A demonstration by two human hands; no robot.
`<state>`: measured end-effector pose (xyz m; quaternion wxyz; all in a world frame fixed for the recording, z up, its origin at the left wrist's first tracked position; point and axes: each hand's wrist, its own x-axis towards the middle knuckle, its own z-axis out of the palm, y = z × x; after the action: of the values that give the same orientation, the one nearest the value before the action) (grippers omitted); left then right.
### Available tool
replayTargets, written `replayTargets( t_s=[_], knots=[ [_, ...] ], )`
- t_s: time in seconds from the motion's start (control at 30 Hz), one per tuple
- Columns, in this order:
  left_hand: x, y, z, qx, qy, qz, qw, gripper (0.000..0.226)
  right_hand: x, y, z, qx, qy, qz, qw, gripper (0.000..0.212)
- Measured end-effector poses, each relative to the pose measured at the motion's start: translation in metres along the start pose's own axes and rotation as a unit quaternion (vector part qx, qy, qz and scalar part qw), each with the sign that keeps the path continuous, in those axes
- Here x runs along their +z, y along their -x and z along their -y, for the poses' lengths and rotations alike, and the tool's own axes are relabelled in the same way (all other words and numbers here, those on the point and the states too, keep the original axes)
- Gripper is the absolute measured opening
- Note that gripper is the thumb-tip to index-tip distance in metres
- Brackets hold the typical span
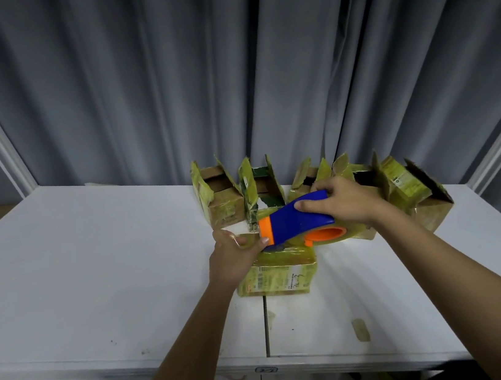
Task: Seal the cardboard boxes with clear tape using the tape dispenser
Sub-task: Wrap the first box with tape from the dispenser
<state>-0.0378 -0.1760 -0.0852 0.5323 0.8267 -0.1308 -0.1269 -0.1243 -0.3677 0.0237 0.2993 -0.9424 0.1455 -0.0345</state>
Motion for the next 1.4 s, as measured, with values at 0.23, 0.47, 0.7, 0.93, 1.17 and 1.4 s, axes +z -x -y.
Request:
replayTargets(
  t_s=[0.23, 0.47, 0.7, 0.93, 1.17, 1.4],
  knots=[
    [-0.003, -0.004, 0.009, -0.024, 0.092, 0.0, 0.996, 0.051, 0.008, -0.02, 0.018, -0.01, -0.015, -0.004, 1.0, 0.034],
    [-0.009, 0.001, 0.01, -0.062, 0.252, 0.022, 0.965, 0.046, 0.008, -0.03, 0.028, 0.003, -0.016, 0.023, 1.0, 0.03],
    [-0.003, 0.0, 0.012, -0.07, 0.271, 0.015, 0.96, 0.044, 0.005, -0.038, 0.033, 0.05, -0.013, 0.026, 0.998, 0.046],
    [0.0, 0.001, 0.009, -0.077, 0.268, 0.002, 0.96, 0.038, 0.004, -0.042, 0.054, 0.062, 0.043, 0.026, 0.997, 0.043],
    [0.001, -0.004, 0.009, -0.084, 0.266, 0.013, 0.96, 0.036, 0.001, -0.032, 0.047, 0.072, 0.047, 0.025, 0.996, 0.046],
    [-0.018, -0.022, 0.003, -0.144, 0.248, 0.057, 0.956, 0.019, 0.002, -0.021, 0.028, 0.084, -0.014, 0.033, 0.996, 0.036]
  ],
)
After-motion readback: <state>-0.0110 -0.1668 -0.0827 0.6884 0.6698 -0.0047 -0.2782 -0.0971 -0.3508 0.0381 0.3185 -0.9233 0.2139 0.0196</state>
